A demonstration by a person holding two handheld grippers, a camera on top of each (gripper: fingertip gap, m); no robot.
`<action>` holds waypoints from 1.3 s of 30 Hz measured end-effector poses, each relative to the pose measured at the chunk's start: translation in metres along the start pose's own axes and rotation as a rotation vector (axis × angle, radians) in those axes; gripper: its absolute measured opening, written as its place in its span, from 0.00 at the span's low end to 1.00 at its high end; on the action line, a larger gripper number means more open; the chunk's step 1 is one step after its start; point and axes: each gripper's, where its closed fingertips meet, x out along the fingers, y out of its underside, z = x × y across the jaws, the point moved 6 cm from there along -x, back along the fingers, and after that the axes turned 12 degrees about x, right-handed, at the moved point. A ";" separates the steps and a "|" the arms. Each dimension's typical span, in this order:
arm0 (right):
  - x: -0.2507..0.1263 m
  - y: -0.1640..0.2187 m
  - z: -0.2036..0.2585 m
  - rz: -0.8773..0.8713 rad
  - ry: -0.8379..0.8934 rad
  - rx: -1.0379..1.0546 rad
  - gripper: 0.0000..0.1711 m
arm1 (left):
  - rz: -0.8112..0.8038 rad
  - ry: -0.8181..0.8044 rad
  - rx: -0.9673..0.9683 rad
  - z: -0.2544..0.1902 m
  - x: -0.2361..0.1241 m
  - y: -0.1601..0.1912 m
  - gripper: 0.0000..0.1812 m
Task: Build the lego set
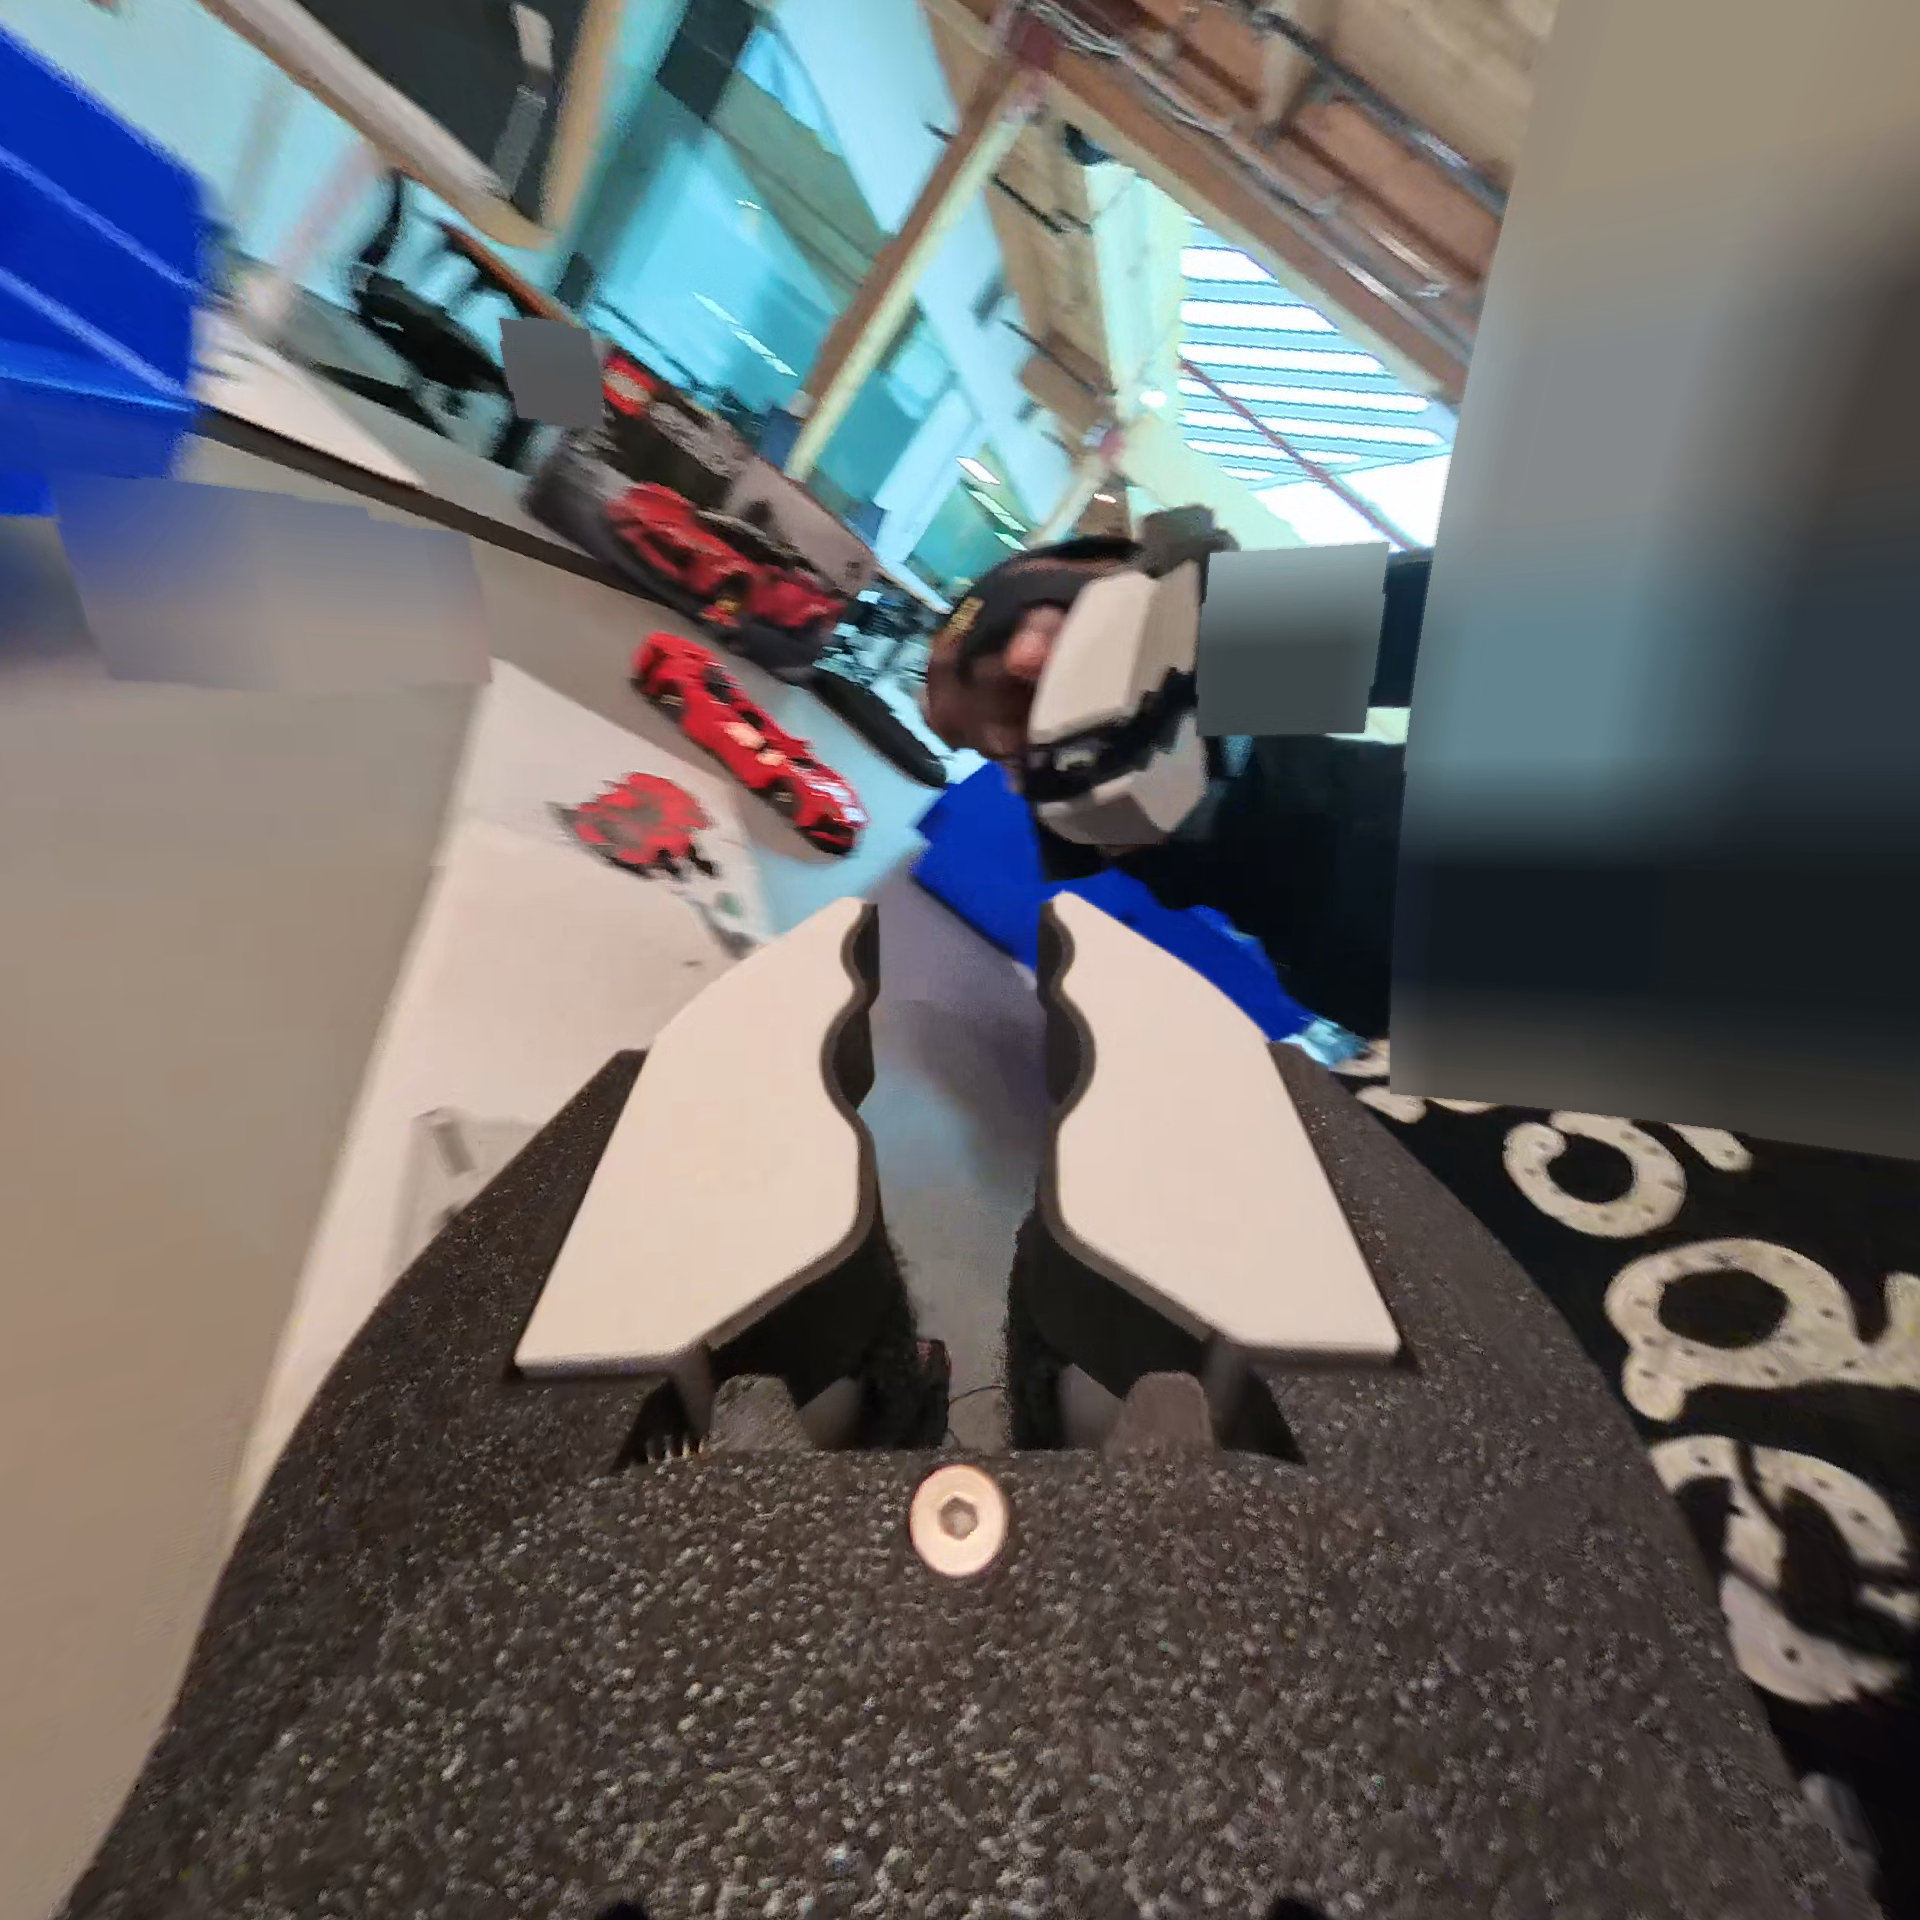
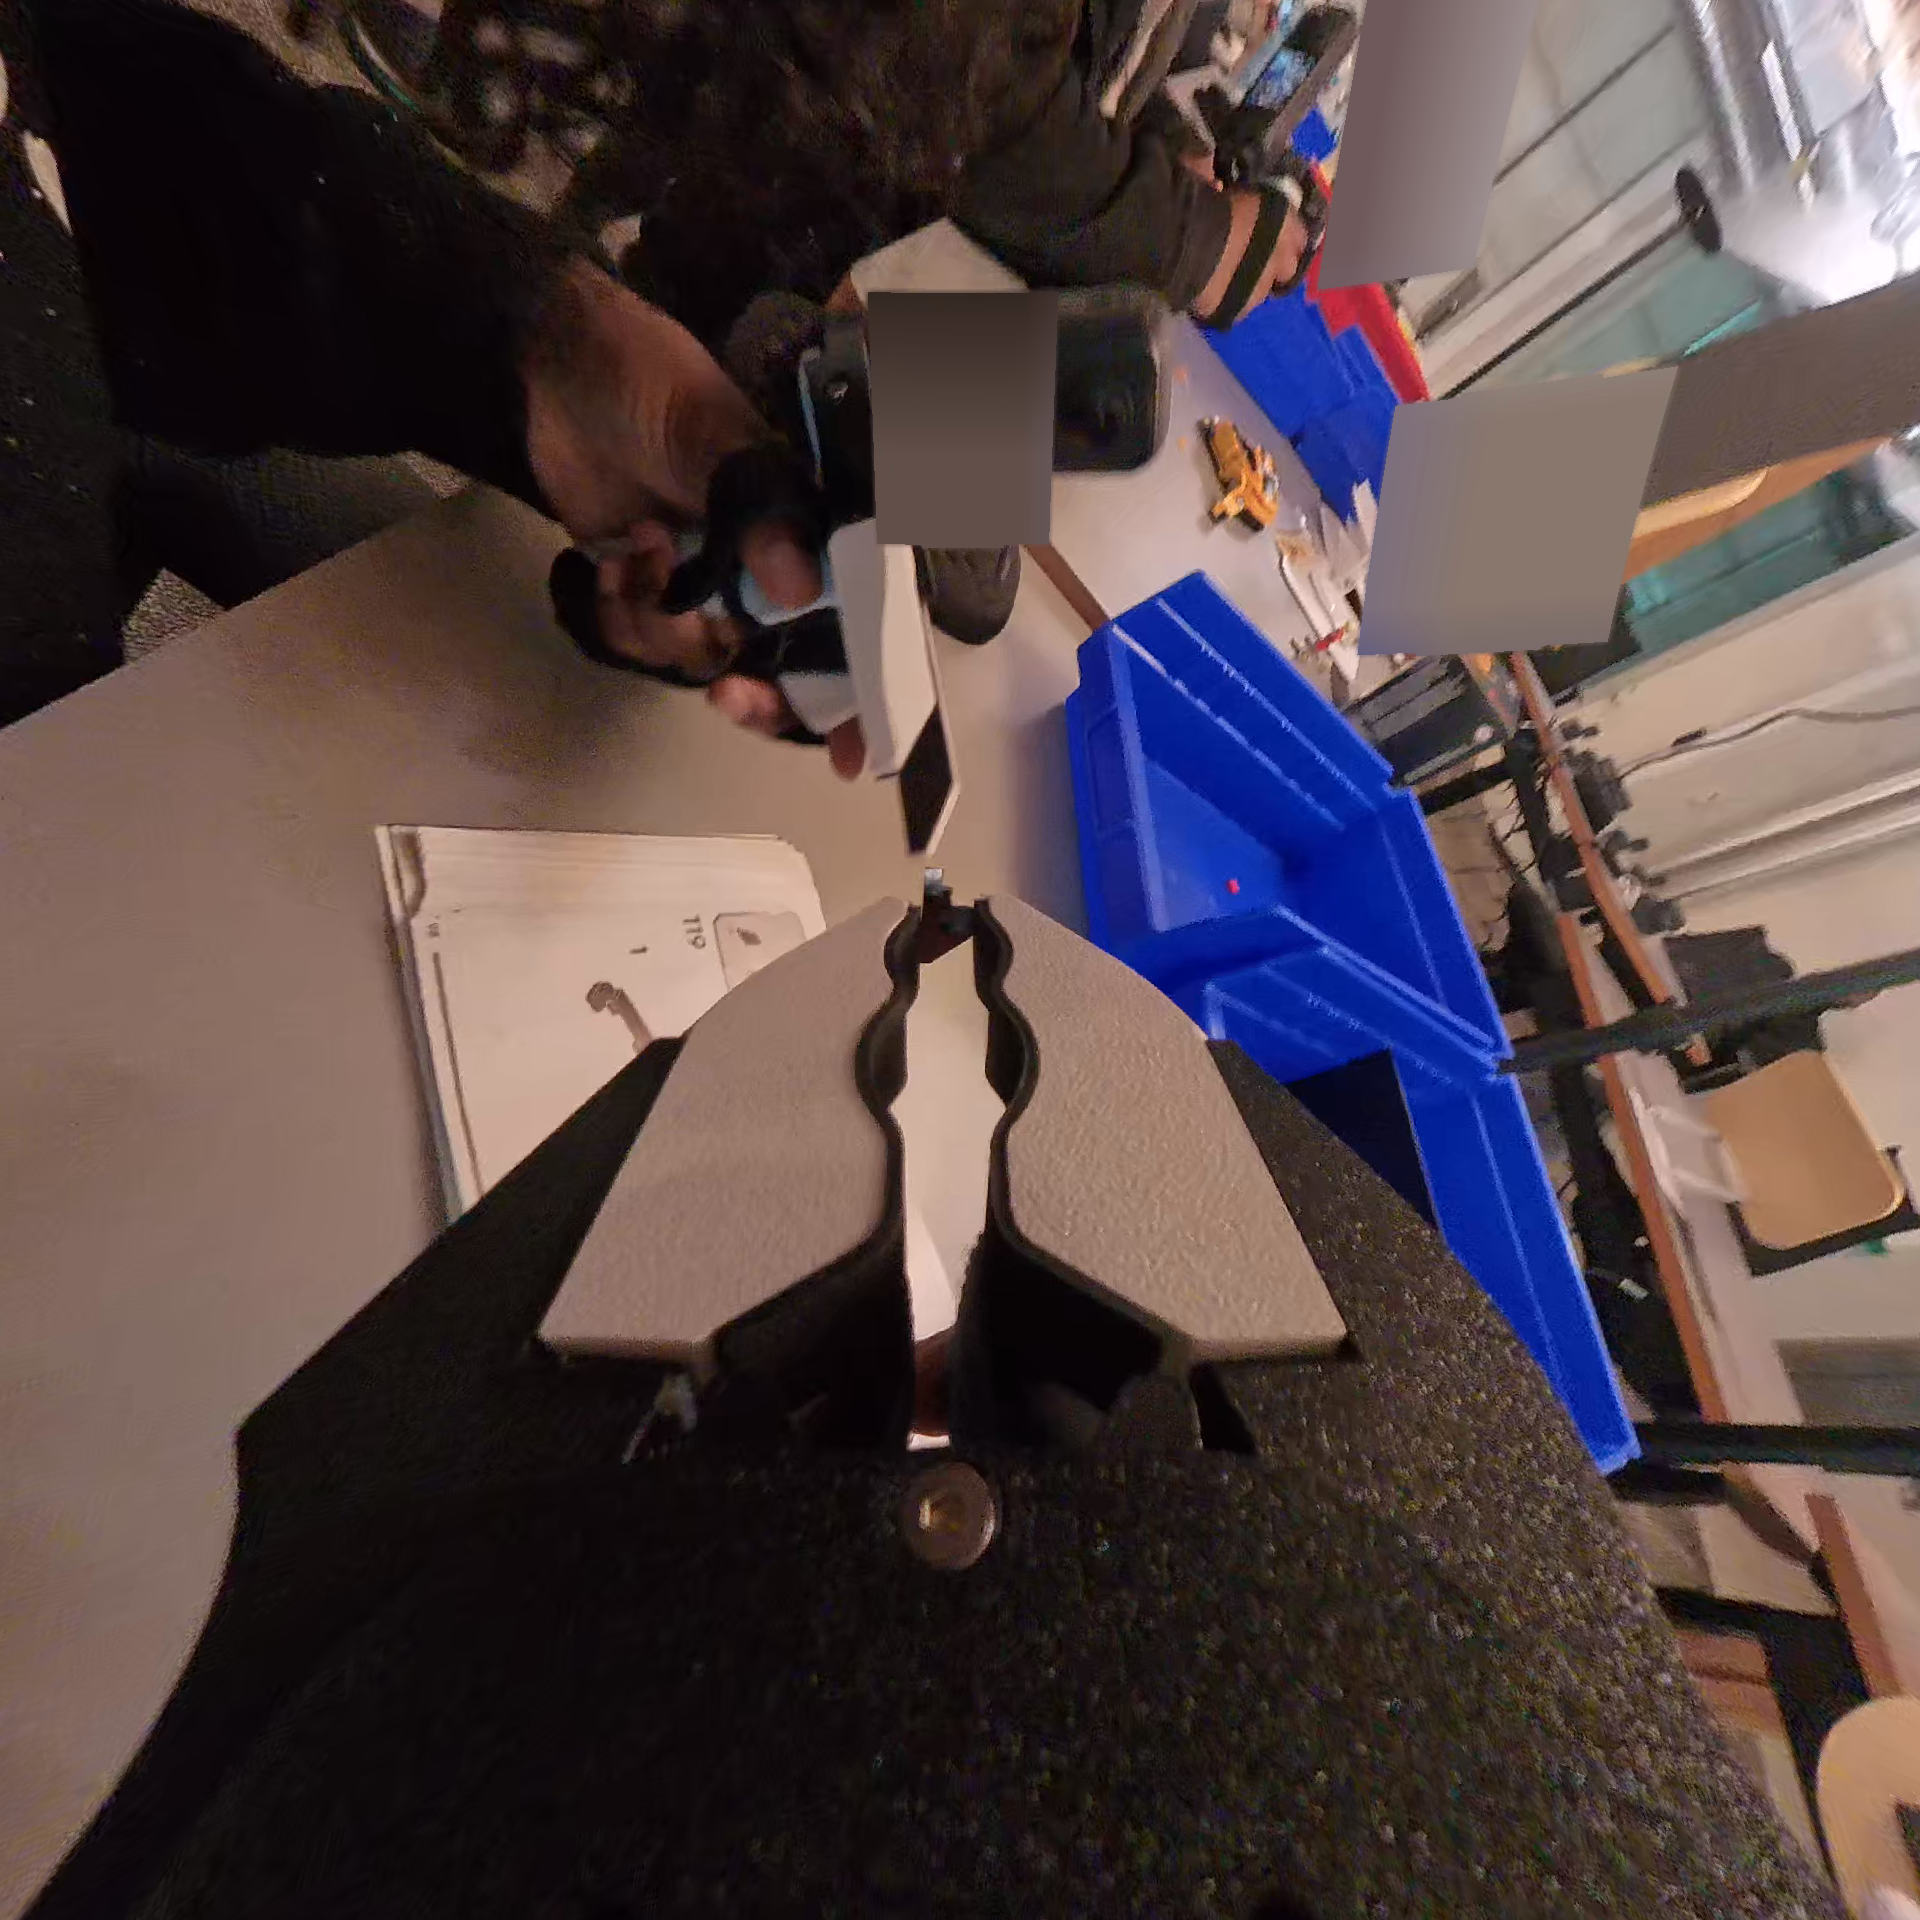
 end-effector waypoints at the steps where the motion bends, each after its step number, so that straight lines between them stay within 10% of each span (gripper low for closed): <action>1: 0.001 -0.002 0.001 -0.017 0.003 -0.017 0.06 | -0.003 0.060 -0.010 -0.005 0.006 0.002 0.16; 16: -0.003 -0.015 0.017 -0.088 -0.017 -0.074 0.06 | -0.143 0.352 -0.025 -0.032 0.041 0.002 0.09; 26: -0.005 -0.029 0.012 -0.153 -0.714 0.475 0.09 | -0.112 0.731 -0.138 -0.054 0.046 0.010 0.09; 35: -0.015 -0.011 0.006 -0.011 -0.625 0.431 0.06 | -0.091 0.542 -0.121 -0.038 0.041 0.008 0.12; 39: -0.039 0.088 -0.017 0.561 -0.270 0.388 0.06 | -0.094 0.208 -0.026 -0.009 0.010 -0.002 0.11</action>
